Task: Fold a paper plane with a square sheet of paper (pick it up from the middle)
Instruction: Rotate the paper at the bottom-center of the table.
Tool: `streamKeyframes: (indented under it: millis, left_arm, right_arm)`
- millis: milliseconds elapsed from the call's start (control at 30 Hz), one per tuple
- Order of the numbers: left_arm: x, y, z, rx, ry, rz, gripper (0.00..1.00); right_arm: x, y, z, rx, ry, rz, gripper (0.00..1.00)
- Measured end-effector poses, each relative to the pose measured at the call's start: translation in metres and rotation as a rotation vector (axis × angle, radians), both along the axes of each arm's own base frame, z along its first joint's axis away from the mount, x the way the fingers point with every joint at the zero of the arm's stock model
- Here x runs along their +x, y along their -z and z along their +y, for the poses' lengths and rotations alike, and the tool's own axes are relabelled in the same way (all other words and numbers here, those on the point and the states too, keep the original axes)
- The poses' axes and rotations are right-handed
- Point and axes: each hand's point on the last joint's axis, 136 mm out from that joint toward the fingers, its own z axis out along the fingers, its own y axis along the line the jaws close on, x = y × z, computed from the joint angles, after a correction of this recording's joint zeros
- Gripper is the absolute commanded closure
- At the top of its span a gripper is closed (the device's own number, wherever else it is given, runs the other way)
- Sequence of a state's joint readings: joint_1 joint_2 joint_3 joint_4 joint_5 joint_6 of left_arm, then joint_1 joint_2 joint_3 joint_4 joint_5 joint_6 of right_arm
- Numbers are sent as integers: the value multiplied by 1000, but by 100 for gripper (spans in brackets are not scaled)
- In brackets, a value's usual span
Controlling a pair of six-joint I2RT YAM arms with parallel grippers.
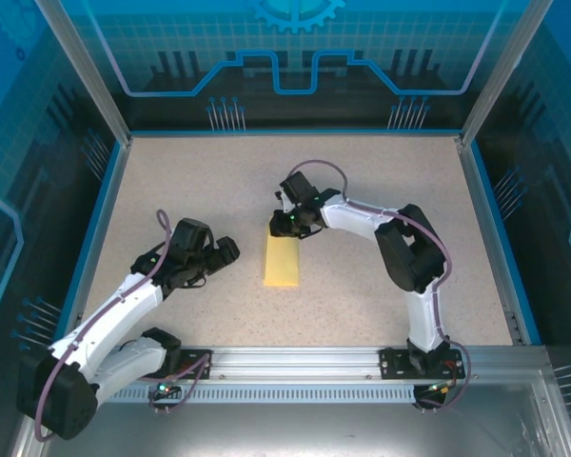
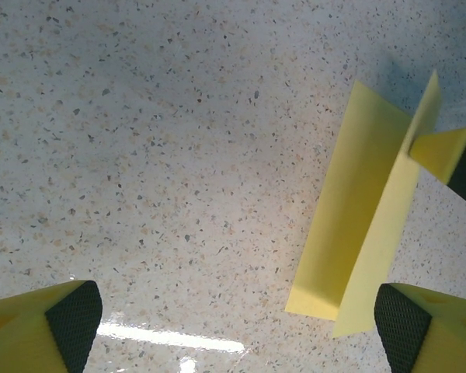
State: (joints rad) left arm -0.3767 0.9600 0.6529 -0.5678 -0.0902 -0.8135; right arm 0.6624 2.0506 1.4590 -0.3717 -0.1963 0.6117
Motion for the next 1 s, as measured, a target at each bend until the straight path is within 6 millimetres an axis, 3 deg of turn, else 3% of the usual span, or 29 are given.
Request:
streamKeyframes:
  millis: [300,633,833,1000]
  left_arm:
    - [-1,1,-1,-4,8,4,1]
    - [0,4,-17,-70,60,13,1]
    - [0,7,-37,-126,128,15,2]
    - [-3,13,-71,-160,236,26,9]
  right_arm:
    - [3,34,-16,-72,5,75,82]
    - [9,39,-35,-100,86,91,83]
    - [5,39,-95,-178,271,101,83]
    - [-14,40,-152,-213,454,130,83]
